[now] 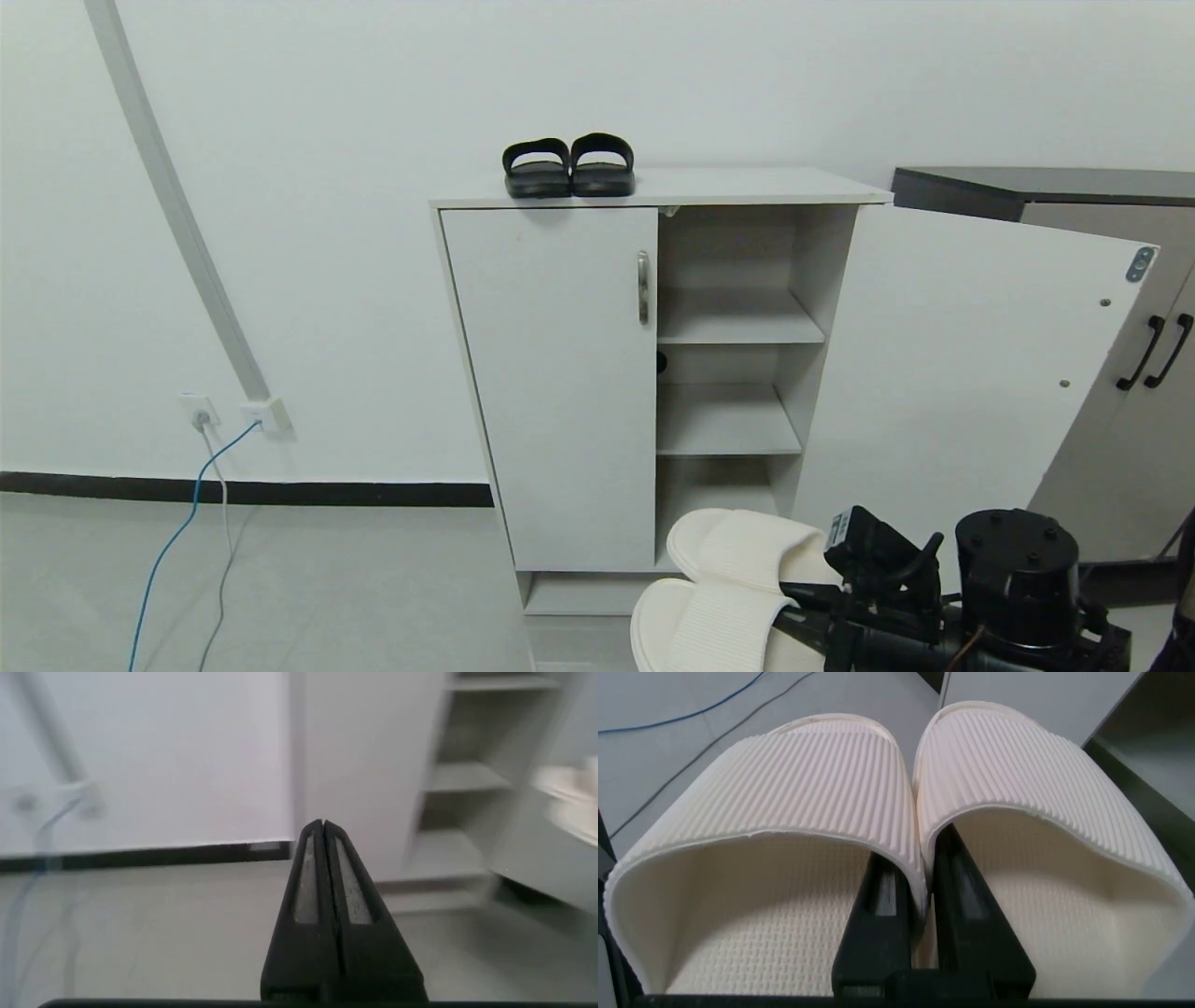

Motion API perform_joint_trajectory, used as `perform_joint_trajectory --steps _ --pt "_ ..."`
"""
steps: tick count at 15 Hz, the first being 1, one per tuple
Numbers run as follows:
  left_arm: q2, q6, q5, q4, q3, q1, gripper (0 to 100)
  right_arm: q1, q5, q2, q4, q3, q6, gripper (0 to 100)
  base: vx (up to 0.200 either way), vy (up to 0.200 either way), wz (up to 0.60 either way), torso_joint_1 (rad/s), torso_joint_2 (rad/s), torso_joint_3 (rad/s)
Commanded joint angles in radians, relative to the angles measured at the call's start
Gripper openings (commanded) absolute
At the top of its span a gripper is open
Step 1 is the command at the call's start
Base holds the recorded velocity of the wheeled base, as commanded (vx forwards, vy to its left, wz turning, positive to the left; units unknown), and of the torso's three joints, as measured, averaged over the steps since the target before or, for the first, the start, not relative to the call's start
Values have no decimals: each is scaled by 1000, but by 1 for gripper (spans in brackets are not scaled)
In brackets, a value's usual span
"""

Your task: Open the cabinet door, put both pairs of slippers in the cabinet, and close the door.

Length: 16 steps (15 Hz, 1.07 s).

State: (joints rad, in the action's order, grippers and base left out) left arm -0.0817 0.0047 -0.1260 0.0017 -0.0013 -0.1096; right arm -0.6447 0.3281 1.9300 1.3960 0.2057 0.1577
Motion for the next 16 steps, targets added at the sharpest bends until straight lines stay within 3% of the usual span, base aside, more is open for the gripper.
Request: perform_joint_trajectory --steps 1,2,3,4,5,6,7,10,12,14,16 --pt "-6 -34 -26 -6 0 2 0 0 -1 0 6 1 0 0 0 0 0 0 0 0" --pt "-6 -31 -21 -3 -2 39 0 -1 -12 -5 8 0 0 0 0 0 0 0 0 0" --pt "-6 -31 -21 -3 -2 39 0 -1 -12 -5 8 0 0 0 0 0 0 0 0 0" --pt "0 24 63 -2 0 179 0 -1 -35 0 23 4 -3 0 0 0 0 0 0 0" --pt "2 18 75 -2 0 172 0 -1 -35 0 23 4 -3 0 0 0 0 0 0 0" --pt "42 20 97 0 0 128 0 -4 -37 -3 26 4 -3 0 0 0 0 0 0 0" --pt "82 26 143 -2 1 108 0 -10 -37 -5 31 3 -3 0 0 0 0 0 0 0" --pt "82 21 155 -3 0 110 0 -21 -78 3 34 21 -6 0 0 0 0 0 0 0" --pt "82 15 155 -2 1 110 0 -75 -262 18 35 63 -69 0 0 0 0 0 0 0" --pt "82 9 157 -2 0 110 0 -171 -534 58 29 130 -210 0 0 0 0 0 0 0" --pt "82 14 157 -2 1 111 0 -191 -669 106 29 201 -230 0 0 0 0 0 0 0"
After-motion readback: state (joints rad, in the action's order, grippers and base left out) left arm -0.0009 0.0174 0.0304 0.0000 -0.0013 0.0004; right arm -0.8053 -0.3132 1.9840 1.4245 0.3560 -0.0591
